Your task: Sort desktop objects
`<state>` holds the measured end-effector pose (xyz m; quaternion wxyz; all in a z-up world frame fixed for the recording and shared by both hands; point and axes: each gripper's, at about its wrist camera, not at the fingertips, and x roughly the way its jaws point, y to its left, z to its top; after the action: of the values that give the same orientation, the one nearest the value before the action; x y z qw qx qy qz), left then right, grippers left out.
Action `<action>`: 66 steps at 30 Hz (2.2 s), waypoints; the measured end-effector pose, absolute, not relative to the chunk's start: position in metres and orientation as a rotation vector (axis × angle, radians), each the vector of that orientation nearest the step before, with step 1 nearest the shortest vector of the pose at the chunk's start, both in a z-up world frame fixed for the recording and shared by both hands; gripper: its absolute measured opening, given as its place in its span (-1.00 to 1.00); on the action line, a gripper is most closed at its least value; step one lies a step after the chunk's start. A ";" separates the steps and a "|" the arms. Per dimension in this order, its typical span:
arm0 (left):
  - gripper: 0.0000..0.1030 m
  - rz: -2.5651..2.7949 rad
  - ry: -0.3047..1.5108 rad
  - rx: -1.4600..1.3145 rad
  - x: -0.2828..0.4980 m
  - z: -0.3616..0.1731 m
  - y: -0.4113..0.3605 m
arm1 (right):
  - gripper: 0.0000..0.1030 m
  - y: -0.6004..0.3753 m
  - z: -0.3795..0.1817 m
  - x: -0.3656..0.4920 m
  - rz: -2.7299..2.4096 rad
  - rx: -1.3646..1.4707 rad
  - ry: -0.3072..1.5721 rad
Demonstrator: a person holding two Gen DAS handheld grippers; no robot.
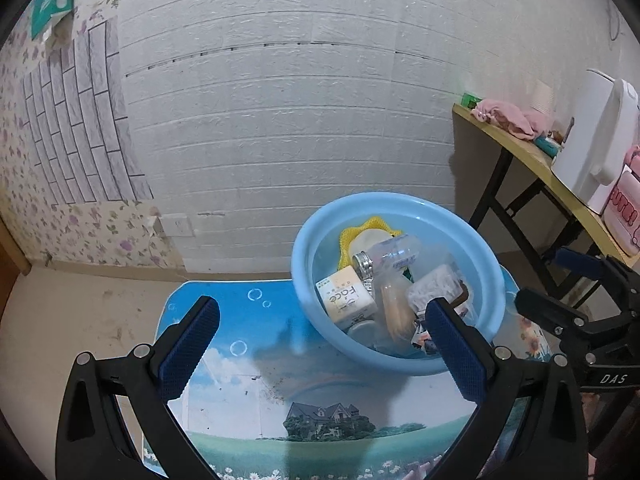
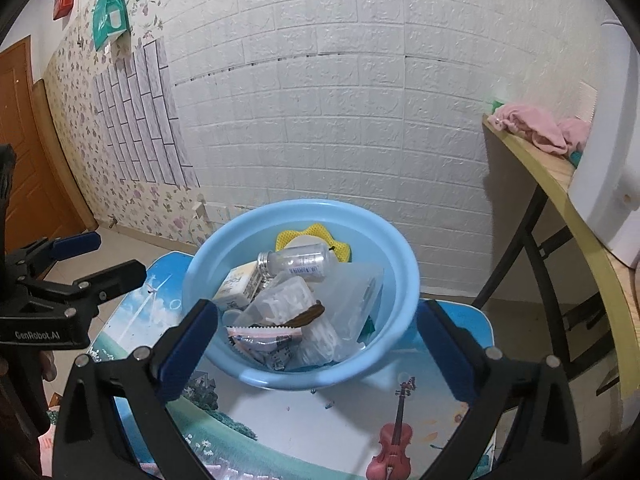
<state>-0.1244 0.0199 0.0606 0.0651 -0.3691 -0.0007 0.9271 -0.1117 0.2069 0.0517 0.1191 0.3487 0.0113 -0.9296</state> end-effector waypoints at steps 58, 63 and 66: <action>0.99 2.754 -0.022 -1.231 -0.123 0.033 0.023 | 0.98 0.227 0.036 -0.113 -2.740 1.130 -0.051; 0.99 2.763 -0.027 -1.228 -0.121 0.033 0.020 | 0.98 0.226 0.036 -0.113 -2.738 1.133 -0.047; 0.99 2.768 -0.030 -1.229 -0.121 0.032 0.019 | 0.98 0.225 0.035 -0.112 -2.736 1.134 -0.042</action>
<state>-0.1212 0.0186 0.0319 0.0565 -0.4053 -0.0098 0.9124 -0.1117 0.2251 0.0353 0.0897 0.3813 -0.0143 -0.9200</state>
